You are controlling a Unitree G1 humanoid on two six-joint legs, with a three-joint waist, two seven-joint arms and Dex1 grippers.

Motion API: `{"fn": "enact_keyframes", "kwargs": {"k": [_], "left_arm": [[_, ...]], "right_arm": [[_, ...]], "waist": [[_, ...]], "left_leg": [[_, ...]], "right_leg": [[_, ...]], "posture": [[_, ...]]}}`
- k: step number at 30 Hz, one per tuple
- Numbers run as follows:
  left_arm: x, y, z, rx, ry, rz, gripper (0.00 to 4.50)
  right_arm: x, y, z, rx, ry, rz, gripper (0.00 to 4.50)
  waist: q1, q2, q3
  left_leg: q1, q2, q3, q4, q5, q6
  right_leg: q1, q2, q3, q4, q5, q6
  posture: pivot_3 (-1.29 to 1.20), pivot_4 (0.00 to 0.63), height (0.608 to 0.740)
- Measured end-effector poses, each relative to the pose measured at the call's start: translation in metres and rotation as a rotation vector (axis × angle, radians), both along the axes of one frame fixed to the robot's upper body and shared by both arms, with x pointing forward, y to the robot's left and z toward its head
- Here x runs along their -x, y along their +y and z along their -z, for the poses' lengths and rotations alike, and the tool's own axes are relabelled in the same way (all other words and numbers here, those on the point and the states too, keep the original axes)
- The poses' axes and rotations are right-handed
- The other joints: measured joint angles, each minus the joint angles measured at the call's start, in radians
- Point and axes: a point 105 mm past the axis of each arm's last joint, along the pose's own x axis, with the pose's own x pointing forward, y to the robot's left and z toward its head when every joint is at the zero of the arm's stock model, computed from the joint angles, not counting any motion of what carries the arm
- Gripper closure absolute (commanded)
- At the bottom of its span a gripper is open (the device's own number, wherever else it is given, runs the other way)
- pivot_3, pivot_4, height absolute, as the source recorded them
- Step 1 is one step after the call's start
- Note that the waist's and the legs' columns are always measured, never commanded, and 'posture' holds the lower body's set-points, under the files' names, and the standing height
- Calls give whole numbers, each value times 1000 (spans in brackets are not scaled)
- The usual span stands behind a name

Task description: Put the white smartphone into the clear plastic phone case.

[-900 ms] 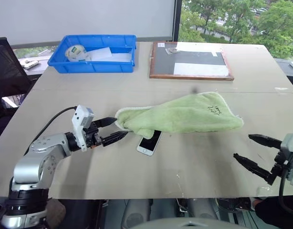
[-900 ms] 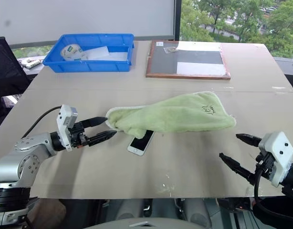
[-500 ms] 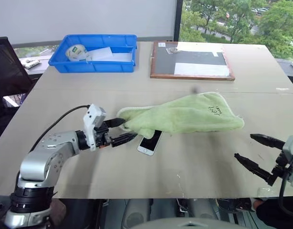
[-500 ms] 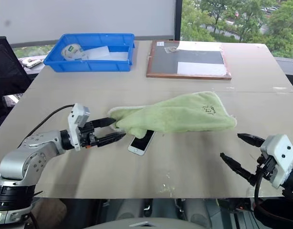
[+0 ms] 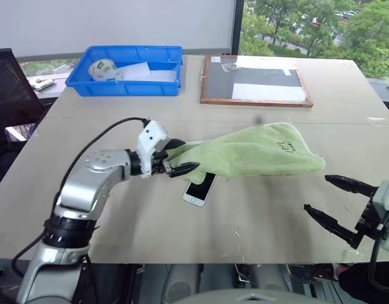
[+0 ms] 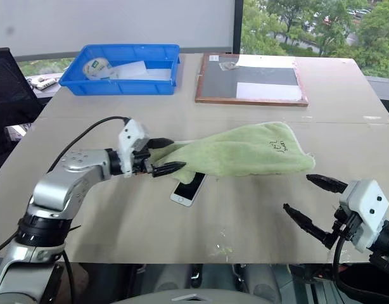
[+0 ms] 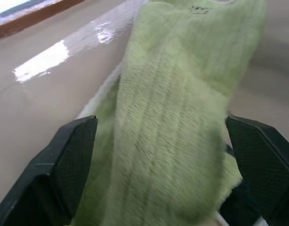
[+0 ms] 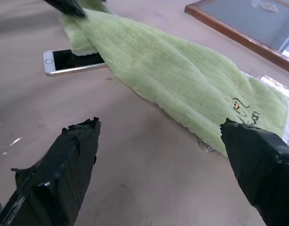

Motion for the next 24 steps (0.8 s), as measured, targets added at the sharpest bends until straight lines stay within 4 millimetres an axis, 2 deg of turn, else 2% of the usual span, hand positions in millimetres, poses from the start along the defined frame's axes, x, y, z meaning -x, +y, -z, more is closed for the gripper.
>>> {"fn": "enact_keyframes", "kwargs": {"k": [2,3,4,6,8,9,10,12,15,17,18,20,24], "left_arm": [[-4,-9,10,-35,19,30,1365],[-4,-13,15,-52,27,49,1655],[-4,-15,18,-59,30,61,2170],[-6,-16,21,-64,33,63,3074],[-10,-14,21,-57,30,49,4160],[-16,-11,19,-33,23,21,4488],[-19,-9,18,-23,15,4,4488],[-42,3,2,49,-61,-122,4488],[-81,44,-53,203,-239,-401,4488],[-93,84,-100,295,-389,-569,4488],[-92,98,-115,320,-445,-611,4488],[-89,120,-130,348,-511,-670,4488],[-82,145,-131,380,-519,-728,4488]], "right_arm": [[1,4,-2,-3,-7,-10,0],[2,6,-3,-5,-14,-15,0],[2,7,-4,-9,-16,-16,0],[5,11,-6,-30,-24,-23,0],[7,15,-8,-38,-38,-35,0],[8,17,-10,-41,-51,-37,0],[8,18,-11,-42,-56,-37,0],[8,18,-11,-44,-62,-32,0],[8,20,-10,-52,-60,-40,0],[7,23,-10,-63,-65,-53,0],[6,23,-10,-67,-66,-56,0],[3,23,-10,-77,-72,-63,0],[-3,22,-10,-81,-74,-88,0]], "waist": [[0,0,0],[-1,0,0],[-3,0,0],[-5,0,0],[-5,0,0],[-4,0,0],[-4,0,0],[-3,-1,0],[-2,-3,2],[-10,-3,2],[-11,-3,2],[-10,-3,1],[-2,-4,2]], "left_leg": [[0,0,0,0,0,0],[0,0,0,0,0,0],[0,0,0,0,0,0],[0,0,0,0,0,0],[0,1,-1,0,0,0],[0,1,-1,0,0,0],[0,1,-1,0,0,0],[0,1,-1,1,0,0],[-1,0,-2,2,0,0],[0,0,0,1,0,0],[1,0,2,0,0,0],[1,0,2,0,0,0],[-1,0,0,0,0,0]], "right_leg": [[0,0,0,0,0,0],[0,0,0,0,0,0],[0,1,1,0,0,0],[0,2,0,0,0,0],[0,2,0,0,0,0],[0,2,0,0,0,0],[0,2,0,1,0,0],[0,2,0,1,0,0],[1,2,-1,1,0,0],[1,3,1,0,2,4],[1,3,2,-1,2,4],[1,3,2,-1,2,5],[1,3,0,-1,2,5]], "posture": [[0,150,740],[0,150,740],[0,150,740],[0,150,740],[0,150,740],[0,150,740],[0,150,740],[0,150,740],[0,150,740],[0,150,740],[0,150,740],[0,150,740],[0,150,740]]}}
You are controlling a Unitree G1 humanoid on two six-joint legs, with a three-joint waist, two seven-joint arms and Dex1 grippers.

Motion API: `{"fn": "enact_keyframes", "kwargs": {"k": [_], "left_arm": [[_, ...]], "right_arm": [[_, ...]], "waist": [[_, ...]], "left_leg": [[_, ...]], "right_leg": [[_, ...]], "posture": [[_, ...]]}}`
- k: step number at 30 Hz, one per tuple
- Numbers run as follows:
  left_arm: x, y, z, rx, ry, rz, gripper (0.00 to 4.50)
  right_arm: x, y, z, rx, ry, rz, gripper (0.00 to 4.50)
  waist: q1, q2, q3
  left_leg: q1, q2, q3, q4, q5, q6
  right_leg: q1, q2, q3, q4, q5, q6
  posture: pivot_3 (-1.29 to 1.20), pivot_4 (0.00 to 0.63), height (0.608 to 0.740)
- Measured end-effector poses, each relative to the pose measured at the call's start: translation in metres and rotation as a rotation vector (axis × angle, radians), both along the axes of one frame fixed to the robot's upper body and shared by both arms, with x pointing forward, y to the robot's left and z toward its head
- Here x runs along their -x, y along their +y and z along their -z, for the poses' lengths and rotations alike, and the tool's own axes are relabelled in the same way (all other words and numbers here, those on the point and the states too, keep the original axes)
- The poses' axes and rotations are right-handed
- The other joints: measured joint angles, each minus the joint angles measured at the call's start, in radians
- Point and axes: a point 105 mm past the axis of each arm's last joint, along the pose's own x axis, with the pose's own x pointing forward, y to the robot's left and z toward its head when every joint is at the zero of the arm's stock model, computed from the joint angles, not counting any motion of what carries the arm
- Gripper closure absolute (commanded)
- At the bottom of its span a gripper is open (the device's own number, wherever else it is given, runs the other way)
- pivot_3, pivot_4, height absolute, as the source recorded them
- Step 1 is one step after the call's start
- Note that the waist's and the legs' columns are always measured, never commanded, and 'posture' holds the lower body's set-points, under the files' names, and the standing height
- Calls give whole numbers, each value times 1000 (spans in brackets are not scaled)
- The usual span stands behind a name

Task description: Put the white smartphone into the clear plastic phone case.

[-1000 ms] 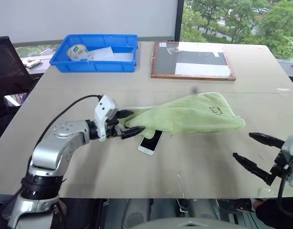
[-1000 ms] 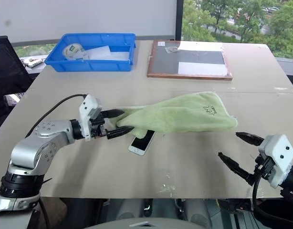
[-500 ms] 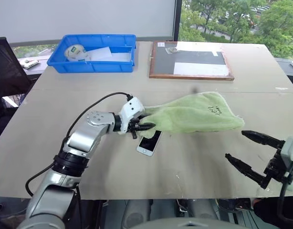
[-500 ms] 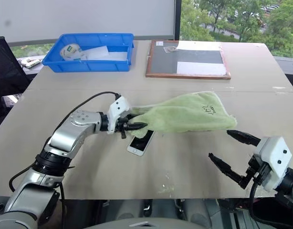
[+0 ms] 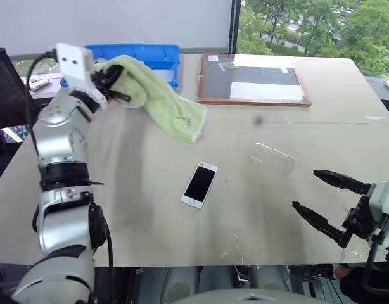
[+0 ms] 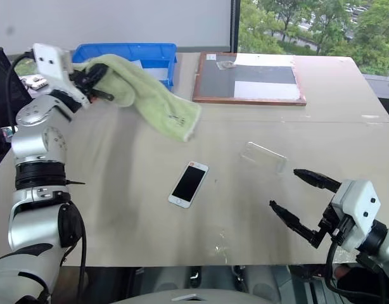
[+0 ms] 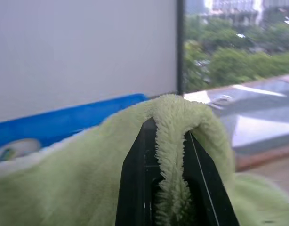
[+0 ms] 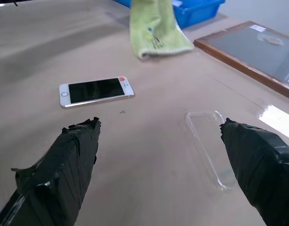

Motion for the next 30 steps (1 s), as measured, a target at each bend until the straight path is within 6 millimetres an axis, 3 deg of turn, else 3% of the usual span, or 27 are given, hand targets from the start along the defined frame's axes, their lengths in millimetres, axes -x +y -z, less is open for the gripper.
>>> {"fn": "enact_keyframes", "kwargs": {"k": [3,5,7,9,12,13,16,17,20,25,30], "left_arm": [[1,13,23,-11,126,-42,4488],[3,14,57,-26,297,-38,4488],[15,4,111,12,579,21,3899],[28,-3,141,83,758,60,3166],[38,-11,120,85,775,135,1570],[43,-15,109,100,773,181,1228],[68,-53,82,106,810,399,75],[83,-71,80,105,882,494,75],[114,-98,88,21,1123,586,75],[109,-144,105,-85,1128,622,75],[102,-164,125,-189,1127,527,75]], "right_arm": [[-3,0,-1,-1,-7,-12,0],[-4,1,1,-4,1,-23,0],[-5,2,2,-4,5,-29,0],[-6,2,2,-4,4,-28,0],[-5,1,4,-5,12,-26,0],[-4,1,5,-8,18,-25,0],[-3,2,8,-15,25,-23,0],[-3,4,9,-18,28,-29,0],[-4,5,9,-18,16,-25,0],[-1,5,11,-9,23,-5,0],[8,4,13,2,40,27,0]], "waist": [[3,0,0],[2,0,0],[-2,0,0],[-4,-4,2],[-3,-8,3],[-4,-8,3],[-3,-7,3],[-3,-7,3],[-4,-5,4],[5,-4,4],[-5,-4,4]], "left_leg": [[2,0,0,0,0,0],[5,1,0,0,0,0],[5,1,0,0,0,0],[4,2,-1,1,0,0],[4,2,-2,0,0,0],[4,2,-1,0,0,0],[3,1,-1,0,0,0],[3,1,-1,0,0,0],[5,0,-1,0,0,0],[6,0,-2,0,0,0],[5,0,-1,0,0,0]], "right_leg": [[1,-1,0,1,0,0],[3,-1,0,1,-1,-2],[3,-2,1,2,-2,-4],[3,-2,0,2,-2,-4],[3,-4,-1,1,-2,-4],[2,-6,0,1,-2,-4],[2,-9,0,1,-2,-3],[3,-9,0,1,-2,-3],[3,-9,0,1,-2,-3],[5,-9,0,2,-2,-4],[3,-7,2,2,0,0]], "posture": [[0,150,740],[0,150,740],[0,150,740],[0,150,740],[0,150,740],[0,150,740],[0,150,740],[0,150,740],[0,150,740],[0,150,740],[0,150,740]]}}
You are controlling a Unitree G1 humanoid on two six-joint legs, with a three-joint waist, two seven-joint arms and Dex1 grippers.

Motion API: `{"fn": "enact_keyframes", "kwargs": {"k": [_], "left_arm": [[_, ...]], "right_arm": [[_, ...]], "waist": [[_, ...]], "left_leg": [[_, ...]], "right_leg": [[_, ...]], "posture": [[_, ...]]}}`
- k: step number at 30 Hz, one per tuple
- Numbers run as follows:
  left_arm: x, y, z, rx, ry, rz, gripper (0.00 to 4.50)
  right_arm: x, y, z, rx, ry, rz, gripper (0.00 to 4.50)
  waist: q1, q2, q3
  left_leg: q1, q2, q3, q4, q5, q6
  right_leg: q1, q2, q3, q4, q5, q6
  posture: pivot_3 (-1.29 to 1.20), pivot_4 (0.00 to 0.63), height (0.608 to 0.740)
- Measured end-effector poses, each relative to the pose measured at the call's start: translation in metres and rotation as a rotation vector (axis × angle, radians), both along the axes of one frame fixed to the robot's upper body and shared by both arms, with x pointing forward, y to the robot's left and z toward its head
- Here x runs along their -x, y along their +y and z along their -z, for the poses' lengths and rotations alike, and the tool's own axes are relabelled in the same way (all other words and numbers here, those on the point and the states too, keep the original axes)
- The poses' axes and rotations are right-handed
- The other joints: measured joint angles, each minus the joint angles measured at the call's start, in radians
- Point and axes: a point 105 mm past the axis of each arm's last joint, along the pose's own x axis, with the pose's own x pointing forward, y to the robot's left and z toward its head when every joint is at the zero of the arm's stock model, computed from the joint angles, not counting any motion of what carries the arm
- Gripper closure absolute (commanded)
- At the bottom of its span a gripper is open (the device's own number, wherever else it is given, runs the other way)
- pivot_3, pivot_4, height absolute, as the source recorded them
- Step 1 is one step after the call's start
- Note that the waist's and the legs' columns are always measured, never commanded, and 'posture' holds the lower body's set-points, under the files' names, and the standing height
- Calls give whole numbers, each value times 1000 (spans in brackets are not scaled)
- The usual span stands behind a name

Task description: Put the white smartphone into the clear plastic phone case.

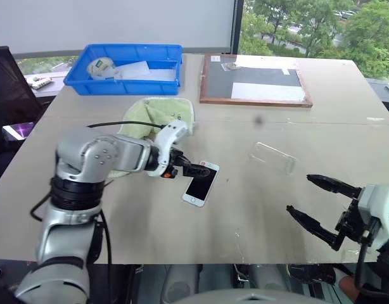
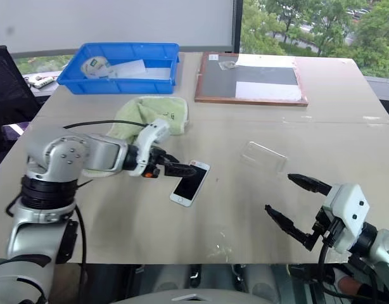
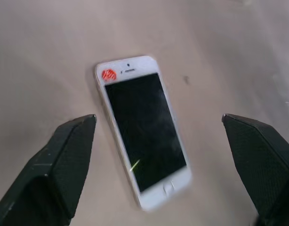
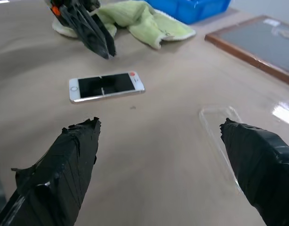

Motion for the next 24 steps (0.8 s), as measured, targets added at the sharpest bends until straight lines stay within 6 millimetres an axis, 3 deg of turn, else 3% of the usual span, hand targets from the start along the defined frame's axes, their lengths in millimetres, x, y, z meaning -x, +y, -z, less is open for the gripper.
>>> {"fn": "enact_keyframes", "kwargs": {"k": [8,13,18,24], "left_arm": [[6,-18,-21,100,-140,234,75],[10,-16,-38,216,-399,681,75],[-3,1,-32,120,-462,971,75],[-16,8,-8,-66,-491,1224,75]], "right_arm": [[2,-1,-1,15,-9,27,0],[1,1,-1,22,-22,37,0],[-1,3,0,16,-29,42,0],[3,3,3,17,-31,68,0]], "waist": [[0,1,0],[9,3,-1],[24,4,-1],[27,4,-1]], "left_leg": [[2,0,0,0,0,0],[2,-1,1,0,0,-1],[0,0,1,1,0,0],[-10,-1,0,3,-1,2]], "right_leg": [[0,4,1,0,-2,-5],[0,3,0,-1,-2,-5],[-1,4,0,-2,-2,-5],[-6,6,-1,-4,-2,-4]], "posture": [[0,150,740],[0,150,740],[0,150,740],[0,150,740]]}}
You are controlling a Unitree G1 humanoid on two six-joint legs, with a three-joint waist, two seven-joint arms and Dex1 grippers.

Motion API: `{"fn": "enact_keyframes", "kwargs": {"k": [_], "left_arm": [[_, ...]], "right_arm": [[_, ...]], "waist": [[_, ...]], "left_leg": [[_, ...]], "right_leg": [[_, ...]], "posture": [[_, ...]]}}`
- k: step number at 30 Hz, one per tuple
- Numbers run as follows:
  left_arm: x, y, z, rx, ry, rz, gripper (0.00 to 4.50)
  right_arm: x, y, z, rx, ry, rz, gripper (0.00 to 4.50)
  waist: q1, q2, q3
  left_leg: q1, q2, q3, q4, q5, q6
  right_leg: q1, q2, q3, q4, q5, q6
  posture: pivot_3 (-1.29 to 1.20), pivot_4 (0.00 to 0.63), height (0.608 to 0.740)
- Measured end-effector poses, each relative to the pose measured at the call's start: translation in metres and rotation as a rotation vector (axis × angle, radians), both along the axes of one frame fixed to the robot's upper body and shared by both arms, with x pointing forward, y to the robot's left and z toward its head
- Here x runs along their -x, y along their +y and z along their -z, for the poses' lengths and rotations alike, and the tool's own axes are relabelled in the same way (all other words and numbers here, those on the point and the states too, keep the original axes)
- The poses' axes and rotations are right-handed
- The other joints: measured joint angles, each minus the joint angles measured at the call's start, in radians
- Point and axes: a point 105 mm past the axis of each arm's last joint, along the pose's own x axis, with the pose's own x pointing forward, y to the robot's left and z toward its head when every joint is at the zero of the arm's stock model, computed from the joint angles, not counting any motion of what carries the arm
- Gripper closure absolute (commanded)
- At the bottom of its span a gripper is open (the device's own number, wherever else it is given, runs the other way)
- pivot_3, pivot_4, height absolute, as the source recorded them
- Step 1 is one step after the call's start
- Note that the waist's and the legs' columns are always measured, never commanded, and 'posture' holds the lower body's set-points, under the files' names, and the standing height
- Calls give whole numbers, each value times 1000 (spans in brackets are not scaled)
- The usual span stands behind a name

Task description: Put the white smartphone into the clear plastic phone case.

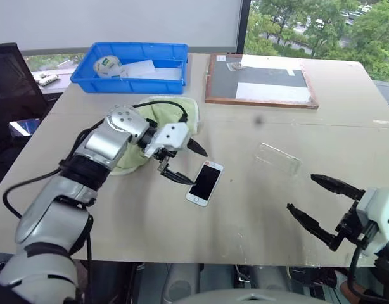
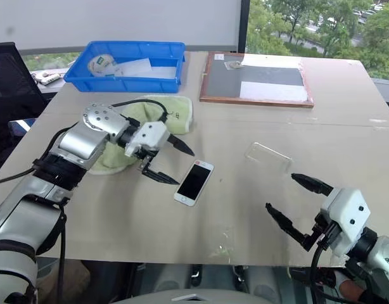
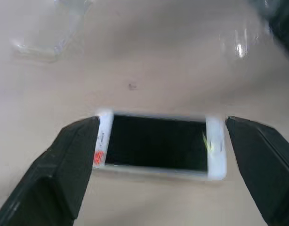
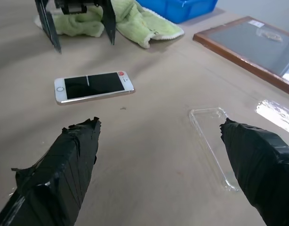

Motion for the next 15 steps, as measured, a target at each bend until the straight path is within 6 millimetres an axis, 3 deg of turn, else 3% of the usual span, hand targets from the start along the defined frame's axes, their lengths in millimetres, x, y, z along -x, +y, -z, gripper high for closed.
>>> {"fn": "enact_keyframes", "kwargs": {"k": [15], "left_arm": [[-6,3,29,-114,-214,281,75]], "right_arm": [[-1,3,0,-4,-20,16,0]], "waist": [[-1,0,0]], "left_leg": [[-3,0,1,3,0,0]], "right_leg": [[-3,2,-2,3,1,1]], "posture": [[0,150,740]]}}
